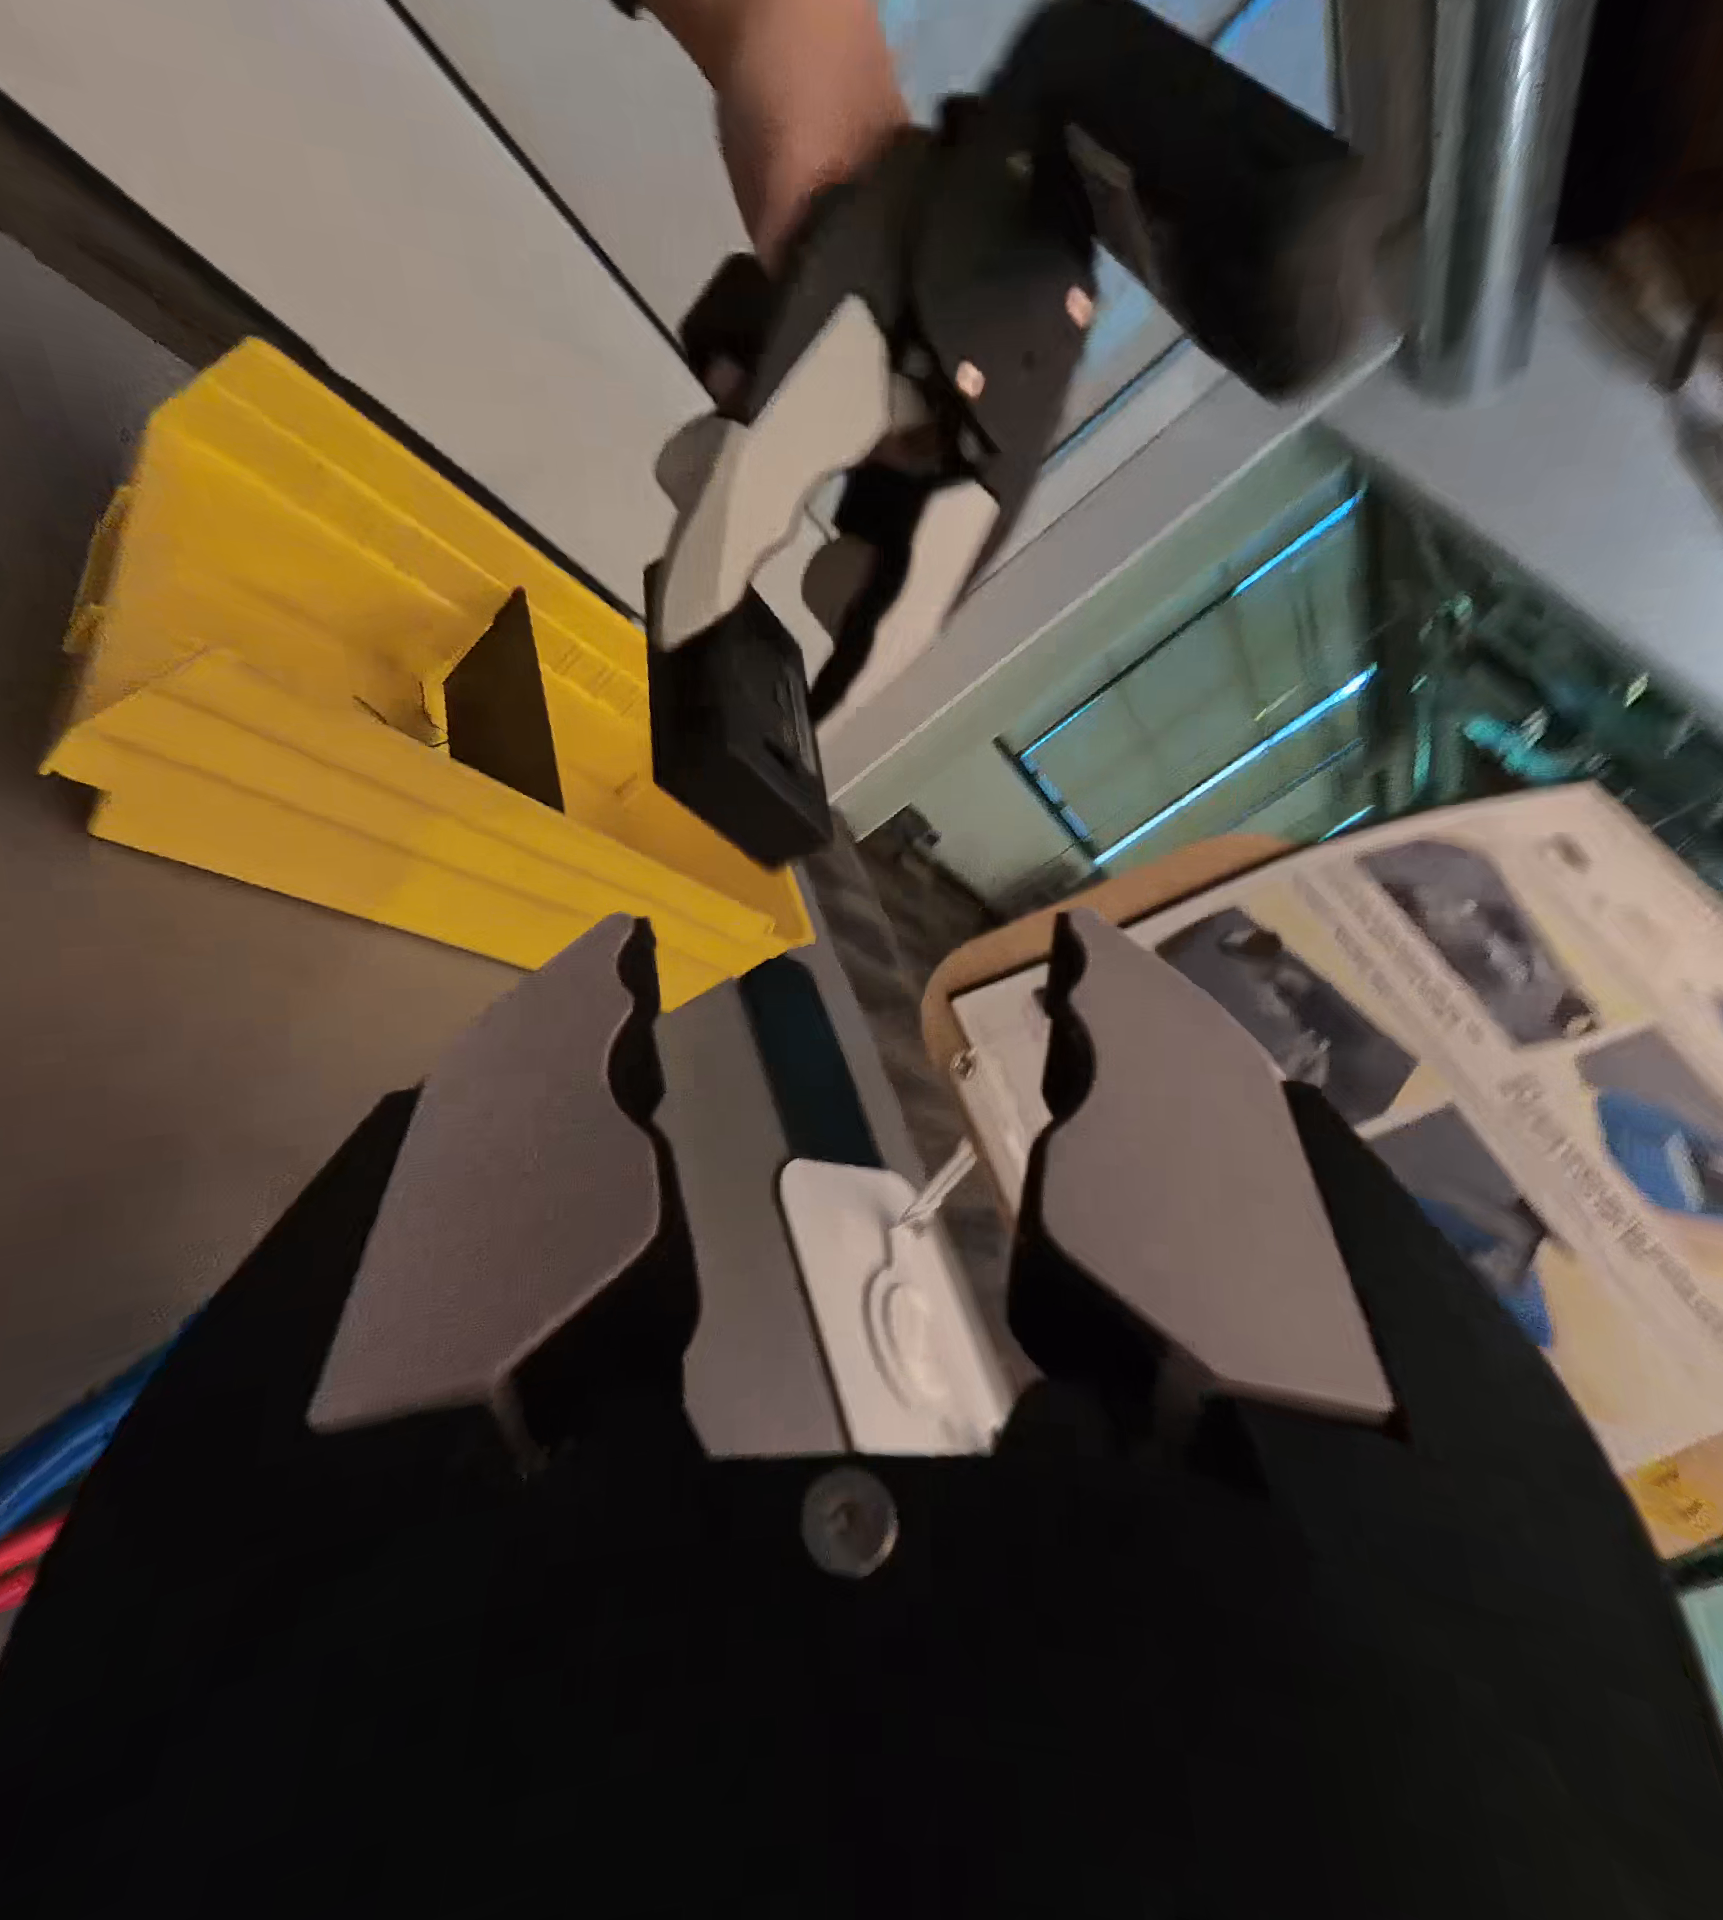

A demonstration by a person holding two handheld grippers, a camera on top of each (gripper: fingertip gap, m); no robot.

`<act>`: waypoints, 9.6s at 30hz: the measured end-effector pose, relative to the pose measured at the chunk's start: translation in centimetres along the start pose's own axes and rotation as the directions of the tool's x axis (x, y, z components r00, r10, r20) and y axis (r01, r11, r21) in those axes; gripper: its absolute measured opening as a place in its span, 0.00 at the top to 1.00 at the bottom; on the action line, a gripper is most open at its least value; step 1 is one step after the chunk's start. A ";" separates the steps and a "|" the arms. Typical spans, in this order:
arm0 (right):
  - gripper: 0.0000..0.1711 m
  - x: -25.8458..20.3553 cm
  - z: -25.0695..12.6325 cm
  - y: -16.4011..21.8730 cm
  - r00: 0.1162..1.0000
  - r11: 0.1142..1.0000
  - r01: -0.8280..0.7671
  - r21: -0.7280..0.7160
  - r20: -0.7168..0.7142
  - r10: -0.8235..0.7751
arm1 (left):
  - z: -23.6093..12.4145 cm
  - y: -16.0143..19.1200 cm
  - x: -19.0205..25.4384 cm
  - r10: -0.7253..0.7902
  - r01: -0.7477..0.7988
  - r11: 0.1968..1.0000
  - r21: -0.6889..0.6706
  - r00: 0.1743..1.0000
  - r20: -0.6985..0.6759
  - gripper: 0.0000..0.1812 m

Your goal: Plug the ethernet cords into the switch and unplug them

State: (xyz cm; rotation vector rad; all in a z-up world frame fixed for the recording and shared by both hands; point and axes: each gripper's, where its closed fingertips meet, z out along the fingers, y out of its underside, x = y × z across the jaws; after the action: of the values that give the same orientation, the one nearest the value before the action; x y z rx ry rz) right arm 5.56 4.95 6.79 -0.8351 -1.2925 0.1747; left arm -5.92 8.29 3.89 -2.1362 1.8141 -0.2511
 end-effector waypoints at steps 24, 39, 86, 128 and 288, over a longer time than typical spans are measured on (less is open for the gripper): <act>0.83 0.9 -5.6 -4.2 0.906 0.878 -0.337 0.339 0.371 0.205 | -0.8 -14.8 9.2 0.035 -0.338 0.586 0.737 0.919 0.393 0.72; 0.83 0.4 -3.6 2.4 0.964 0.978 0.147 -0.147 0.245 -0.108 | 2.9 -13.6 6.3 0.200 -0.585 0.682 0.438 0.726 0.659 0.84; 0.82 -13.2 -3.7 10.7 0.423 0.271 -0.661 -0.700 -0.050 0.905 | -8.2 -5.1 -0.8 -0.135 -0.416 0.859 0.299 0.379 0.915 0.84; 0.92 5.1 -2.7 1.4 0.732 0.616 -0.653 -0.441 -0.159 0.662 | -2.8 -6.4 -2.3 0.044 -0.436 0.889 0.141 0.388 0.921 0.84; 0.93 4.6 1.9 2.4 0.750 0.702 -0.661 -0.266 -0.219 0.623 | -0.2 -10.9 -0.5 -0.404 0.049 0.541 0.840 0.891 0.208 0.56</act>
State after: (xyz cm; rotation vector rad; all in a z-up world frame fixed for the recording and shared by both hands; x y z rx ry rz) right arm 6.07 10.01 8.88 -1.5613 -0.8774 0.4724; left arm 3.96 10.25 8.04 -1.5499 0.8676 -0.5705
